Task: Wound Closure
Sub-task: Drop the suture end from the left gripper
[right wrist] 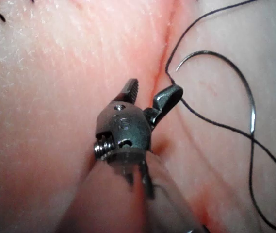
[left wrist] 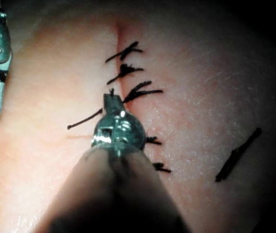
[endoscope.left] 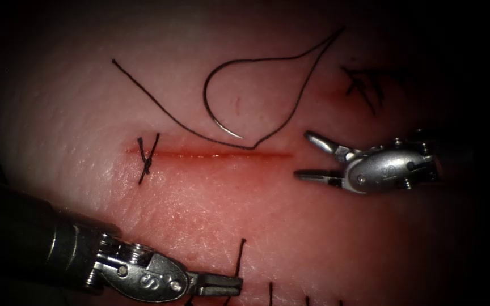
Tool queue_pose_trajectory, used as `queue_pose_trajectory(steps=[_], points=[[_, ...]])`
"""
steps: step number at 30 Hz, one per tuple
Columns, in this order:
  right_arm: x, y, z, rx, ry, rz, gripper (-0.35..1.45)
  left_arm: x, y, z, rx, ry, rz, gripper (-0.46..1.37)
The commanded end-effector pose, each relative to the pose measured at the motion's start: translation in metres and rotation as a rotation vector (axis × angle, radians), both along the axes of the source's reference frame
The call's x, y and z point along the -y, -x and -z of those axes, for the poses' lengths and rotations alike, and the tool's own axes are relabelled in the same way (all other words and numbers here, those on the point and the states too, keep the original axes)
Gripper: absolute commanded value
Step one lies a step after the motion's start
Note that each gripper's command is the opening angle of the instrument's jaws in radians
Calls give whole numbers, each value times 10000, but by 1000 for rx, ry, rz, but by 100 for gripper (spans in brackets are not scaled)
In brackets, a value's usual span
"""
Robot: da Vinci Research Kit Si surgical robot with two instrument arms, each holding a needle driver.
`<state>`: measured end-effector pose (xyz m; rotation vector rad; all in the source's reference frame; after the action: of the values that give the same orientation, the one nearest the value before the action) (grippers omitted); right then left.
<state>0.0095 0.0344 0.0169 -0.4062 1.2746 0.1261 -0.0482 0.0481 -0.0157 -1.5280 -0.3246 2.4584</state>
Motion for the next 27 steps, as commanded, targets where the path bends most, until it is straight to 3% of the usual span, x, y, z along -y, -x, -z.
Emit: queue_pose_trajectory(steps=[1, 7, 12, 18, 24, 27], points=[[2, -3, -1, 0, 1, 5, 136, 0, -1, -4, 3, -12, -2, -35], [7, -11, -3, -4, 6, 11, 137, -5, -15, -36, -13, -75, 63, -35], [10, -14, 0, -6, 6, 13, 137, -1, -27, -62, -53, -213, 113, -35], [17, -17, 13, -8, 1, 13, 135, 16, -31, -86, -173, -364, 128, -33], [19, -19, 18, -6, 5, 14, 134, 33, -34, -92, -148, -489, 118, -28], [19, -18, 17, -5, 5, 13, 134, 37, -40, -90, -139, -528, 98, -13]])
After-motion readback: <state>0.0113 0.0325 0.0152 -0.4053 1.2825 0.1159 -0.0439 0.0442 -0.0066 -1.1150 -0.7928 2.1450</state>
